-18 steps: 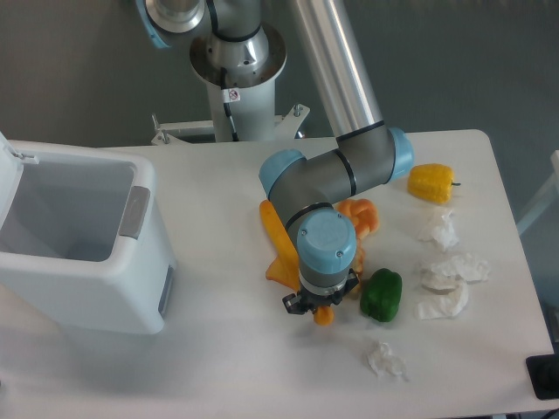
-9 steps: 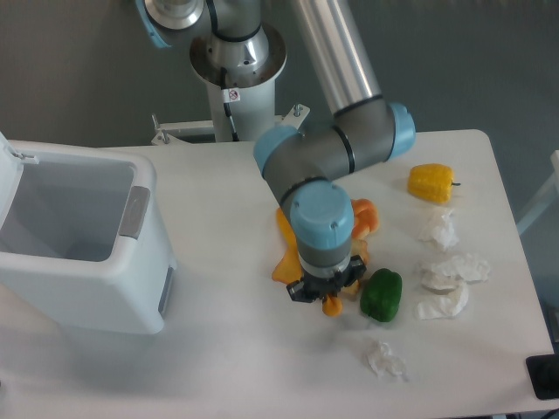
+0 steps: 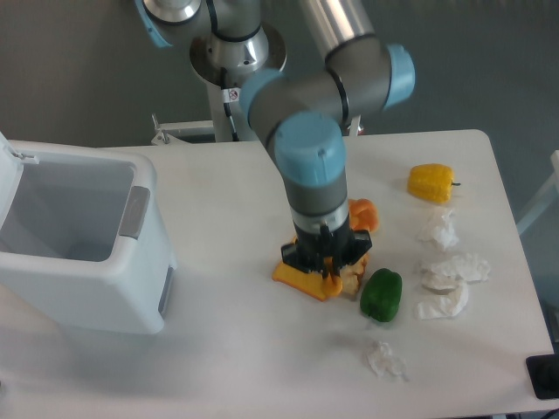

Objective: Pick up the long bread

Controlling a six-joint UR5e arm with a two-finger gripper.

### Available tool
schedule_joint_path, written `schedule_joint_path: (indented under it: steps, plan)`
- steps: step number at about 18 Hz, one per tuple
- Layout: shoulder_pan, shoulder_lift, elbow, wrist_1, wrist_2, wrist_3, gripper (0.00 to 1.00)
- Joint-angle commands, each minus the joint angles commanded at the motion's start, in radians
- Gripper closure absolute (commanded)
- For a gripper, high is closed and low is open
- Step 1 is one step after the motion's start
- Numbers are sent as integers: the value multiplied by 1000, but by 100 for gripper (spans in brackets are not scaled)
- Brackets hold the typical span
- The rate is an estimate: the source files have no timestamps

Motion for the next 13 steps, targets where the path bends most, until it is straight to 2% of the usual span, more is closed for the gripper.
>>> schedule_joint_path:
  steps: [7,10,13]
  plan:
    - [-60,32,9,9,-23,132,100]
    - [-51,60,2,0,-81,207,100]
    - [-46,84,-3,-26,-89,218,100]
